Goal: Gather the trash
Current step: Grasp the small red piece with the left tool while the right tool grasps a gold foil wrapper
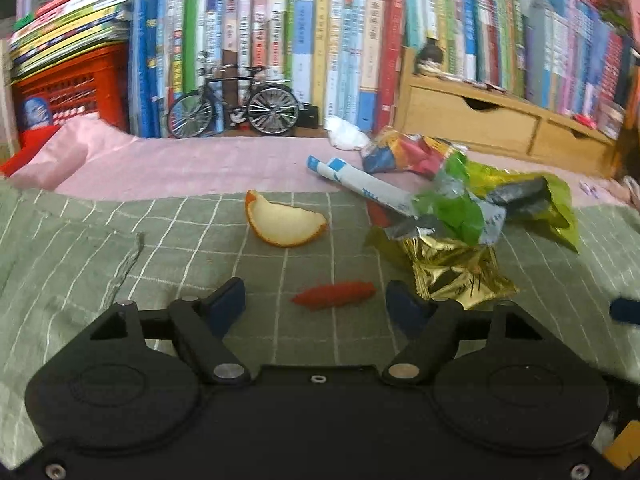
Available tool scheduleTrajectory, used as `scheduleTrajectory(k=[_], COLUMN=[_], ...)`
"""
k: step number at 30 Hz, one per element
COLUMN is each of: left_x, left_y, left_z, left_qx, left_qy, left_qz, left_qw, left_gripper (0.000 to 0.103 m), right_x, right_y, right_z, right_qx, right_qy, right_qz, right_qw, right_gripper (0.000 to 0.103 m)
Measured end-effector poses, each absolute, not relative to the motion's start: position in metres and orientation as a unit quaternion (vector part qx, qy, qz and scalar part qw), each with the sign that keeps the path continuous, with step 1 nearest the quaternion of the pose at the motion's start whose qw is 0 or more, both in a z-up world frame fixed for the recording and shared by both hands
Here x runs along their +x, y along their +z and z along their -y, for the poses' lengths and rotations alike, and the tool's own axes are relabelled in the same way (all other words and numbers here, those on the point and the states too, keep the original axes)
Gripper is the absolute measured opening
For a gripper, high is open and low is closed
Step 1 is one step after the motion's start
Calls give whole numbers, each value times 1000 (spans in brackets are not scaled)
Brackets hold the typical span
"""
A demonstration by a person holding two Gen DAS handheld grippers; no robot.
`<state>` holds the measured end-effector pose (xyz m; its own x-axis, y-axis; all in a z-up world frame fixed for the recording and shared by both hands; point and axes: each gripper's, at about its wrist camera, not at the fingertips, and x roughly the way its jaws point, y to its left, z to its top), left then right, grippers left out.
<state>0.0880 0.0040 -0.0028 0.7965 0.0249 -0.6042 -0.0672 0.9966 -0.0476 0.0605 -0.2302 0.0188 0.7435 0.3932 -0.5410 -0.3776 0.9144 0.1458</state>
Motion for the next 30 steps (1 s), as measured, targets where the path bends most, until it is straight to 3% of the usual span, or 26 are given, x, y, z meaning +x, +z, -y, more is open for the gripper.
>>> scheduleTrajectory(k=[3,5,10,30], left_x=[91,91,87,50], left_y=[-3,-3,-2,-2], left_z=[-4,-5,-15,-90], left_qx=[-50,-58,-79,-244], left_qy=[29,35,40,-65], left_qz=[-312,-309,-301,-315], left_qw=[948,949,949,915], left_gripper=[69,56,43,42], right_x=[60,59,59,83], right_y=[17,17,16,31], right_z=[233,234,235,185], right_qx=[29,31,36,-2], right_qy=[215,214,211,224], right_qz=[-294,-292,-291,-303], right_qw=[931,932,932,926], right_gripper=[103,103,103,103])
